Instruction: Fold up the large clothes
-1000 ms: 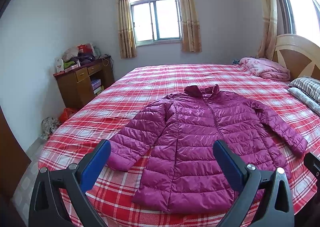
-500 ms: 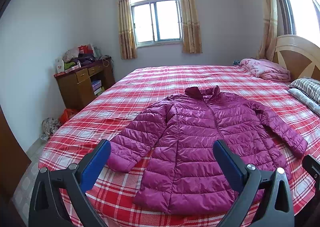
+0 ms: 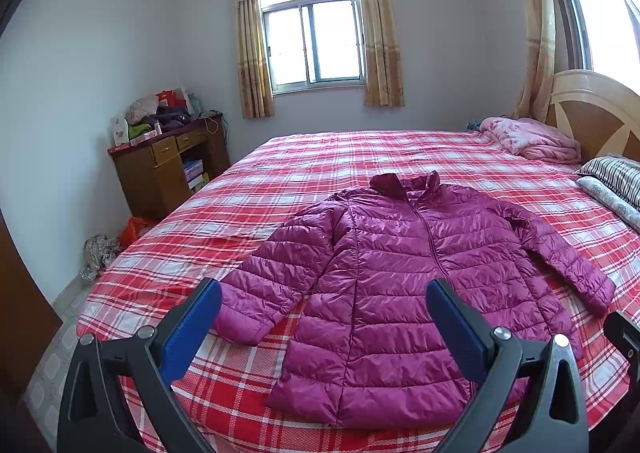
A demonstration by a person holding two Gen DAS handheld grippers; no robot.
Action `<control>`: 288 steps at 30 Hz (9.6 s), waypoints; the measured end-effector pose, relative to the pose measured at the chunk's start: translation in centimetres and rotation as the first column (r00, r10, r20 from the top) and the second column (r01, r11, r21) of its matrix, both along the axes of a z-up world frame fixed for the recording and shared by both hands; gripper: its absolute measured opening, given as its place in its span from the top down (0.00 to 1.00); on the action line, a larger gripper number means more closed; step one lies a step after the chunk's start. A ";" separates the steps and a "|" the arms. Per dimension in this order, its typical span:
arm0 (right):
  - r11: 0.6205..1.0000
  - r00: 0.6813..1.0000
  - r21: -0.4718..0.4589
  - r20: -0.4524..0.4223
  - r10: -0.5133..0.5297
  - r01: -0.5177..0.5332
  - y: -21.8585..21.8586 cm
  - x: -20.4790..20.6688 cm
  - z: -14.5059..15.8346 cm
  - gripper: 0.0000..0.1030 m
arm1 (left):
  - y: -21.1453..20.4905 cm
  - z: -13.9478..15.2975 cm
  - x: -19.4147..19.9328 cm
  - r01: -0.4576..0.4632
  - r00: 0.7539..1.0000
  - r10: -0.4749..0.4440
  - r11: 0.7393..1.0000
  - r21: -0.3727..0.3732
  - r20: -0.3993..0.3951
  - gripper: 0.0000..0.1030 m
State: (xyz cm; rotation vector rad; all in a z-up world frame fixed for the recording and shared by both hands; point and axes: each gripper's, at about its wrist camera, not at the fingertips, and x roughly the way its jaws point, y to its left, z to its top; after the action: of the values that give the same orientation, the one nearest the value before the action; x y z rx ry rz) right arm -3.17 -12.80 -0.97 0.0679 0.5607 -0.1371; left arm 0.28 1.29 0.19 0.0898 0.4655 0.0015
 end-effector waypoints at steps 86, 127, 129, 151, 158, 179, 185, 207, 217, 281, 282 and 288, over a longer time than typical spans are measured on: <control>0.953 0.989 -0.265 0.042 -0.143 0.149 -11.7 19.7 3.4 0.89 | 6.7 -12.9 30.1 -0.270 0.940 0.283 0.959 0.090 -0.192 0.01; 0.957 0.957 -0.162 -0.205 0.207 -0.242 4.5 28.6 -9.5 0.85 | 7.6 -15.0 32.0 -0.306 0.914 0.337 0.938 0.162 -0.225 0.01; 0.955 0.948 -0.104 -0.193 0.255 -0.278 4.9 28.1 -9.6 0.70 | 7.3 -14.8 31.8 -0.299 0.917 0.332 0.939 0.169 -0.219 0.01; 0.980 0.962 0.067 -0.186 0.198 -0.188 0.6 27.3 -8.4 0.53 | 1.2 -11.7 31.0 -0.218 0.953 0.248 0.960 0.176 -0.174 0.01; 0.966 0.918 0.044 -0.303 0.254 -0.253 3.0 30.0 -12.9 0.55 | -4.5 -11.1 31.4 -0.127 0.980 0.154 0.972 0.196 -0.129 0.01; 0.990 0.962 0.101 -0.262 -0.073 0.102 -14.6 36.5 -12.4 0.55 | -3.6 -17.7 37.8 -0.131 0.921 0.199 0.968 0.214 -0.335 0.01; 0.992 0.949 0.086 -0.308 -0.062 0.093 -14.6 36.4 -13.8 0.54 | -3.8 -17.9 37.8 -0.135 0.921 0.208 0.963 0.232 -0.328 0.01; 0.999 0.949 0.018 -0.314 -0.030 0.038 -9.1 32.1 -14.2 0.43 | -3.2 -17.9 37.7 -0.132 0.920 0.190 0.974 0.185 -0.344 0.01; 0.999 0.953 0.022 -0.301 -0.028 0.036 -9.0 31.8 -14.3 0.41 | 2.6 -13.6 33.2 -0.186 0.936 0.214 0.975 0.125 -0.281 0.01; 0.998 0.963 0.058 -0.268 -0.014 0.030 -9.4 31.3 -14.1 0.38 | 2.3 0.7 31.1 -0.123 0.990 0.134 0.965 0.232 -0.032 0.86; 0.998 0.963 0.060 -0.267 -0.013 0.030 -9.4 31.4 -14.1 0.38 | 1.5 0.9 31.2 -0.112 0.992 0.122 0.966 0.233 -0.030 0.86; 0.997 0.965 0.069 -0.262 -0.014 0.033 -9.5 31.4 -14.1 0.38 | -2.2 1.6 31.8 -0.033 0.998 0.042 0.977 0.210 -0.038 0.86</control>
State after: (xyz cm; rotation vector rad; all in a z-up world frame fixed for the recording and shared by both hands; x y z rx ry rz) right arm 28.22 -22.26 -15.07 0.1291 0.8292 -0.1500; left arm 32.10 -0.91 1.74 0.2888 0.5086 0.0862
